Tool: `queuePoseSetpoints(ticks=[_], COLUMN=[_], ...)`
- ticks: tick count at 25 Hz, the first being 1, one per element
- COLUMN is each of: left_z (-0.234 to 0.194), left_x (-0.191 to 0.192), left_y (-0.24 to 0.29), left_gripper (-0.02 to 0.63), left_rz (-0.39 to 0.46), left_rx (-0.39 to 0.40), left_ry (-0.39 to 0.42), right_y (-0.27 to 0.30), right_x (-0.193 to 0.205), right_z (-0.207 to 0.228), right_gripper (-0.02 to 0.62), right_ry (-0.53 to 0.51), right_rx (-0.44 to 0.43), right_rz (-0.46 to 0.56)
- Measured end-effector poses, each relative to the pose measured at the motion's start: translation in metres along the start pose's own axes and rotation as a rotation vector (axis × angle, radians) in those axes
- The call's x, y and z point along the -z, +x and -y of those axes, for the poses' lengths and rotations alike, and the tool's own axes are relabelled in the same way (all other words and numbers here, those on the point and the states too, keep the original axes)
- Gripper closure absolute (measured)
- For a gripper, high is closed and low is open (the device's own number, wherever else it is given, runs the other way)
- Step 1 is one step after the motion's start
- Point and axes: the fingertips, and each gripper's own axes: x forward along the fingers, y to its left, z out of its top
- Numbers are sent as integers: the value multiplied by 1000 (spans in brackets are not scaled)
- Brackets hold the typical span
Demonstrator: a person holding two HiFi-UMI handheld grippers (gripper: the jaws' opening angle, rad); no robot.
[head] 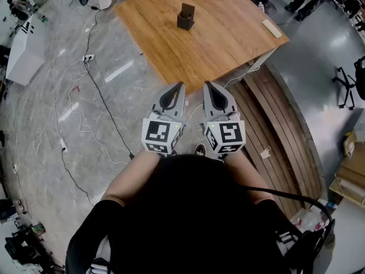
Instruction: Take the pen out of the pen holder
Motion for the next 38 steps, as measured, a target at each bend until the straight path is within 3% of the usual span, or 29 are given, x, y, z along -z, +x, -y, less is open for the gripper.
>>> queuePoseSetpoints(ticks=[16, 24, 30, 38], left_z=[16, 19, 11, -28], left_x=[1, 4, 10, 31], left_y=[24, 41, 64, 124], left_gripper=[606, 606, 606, 606], left_rz=[-8, -6, -21, -58], left_rx=[-38, -127, -151, -123], left_ry=[2, -5, 1, -30], right_y=[0, -2, 16, 79], right_x=[1, 9, 22, 37], right_z=[33, 64, 84, 109], right_gripper=[581, 581, 581, 581], right_ry=[32, 46, 59, 63], right_rx=[-31, -81, -90, -73], right_rz=[-3, -13, -37, -82])
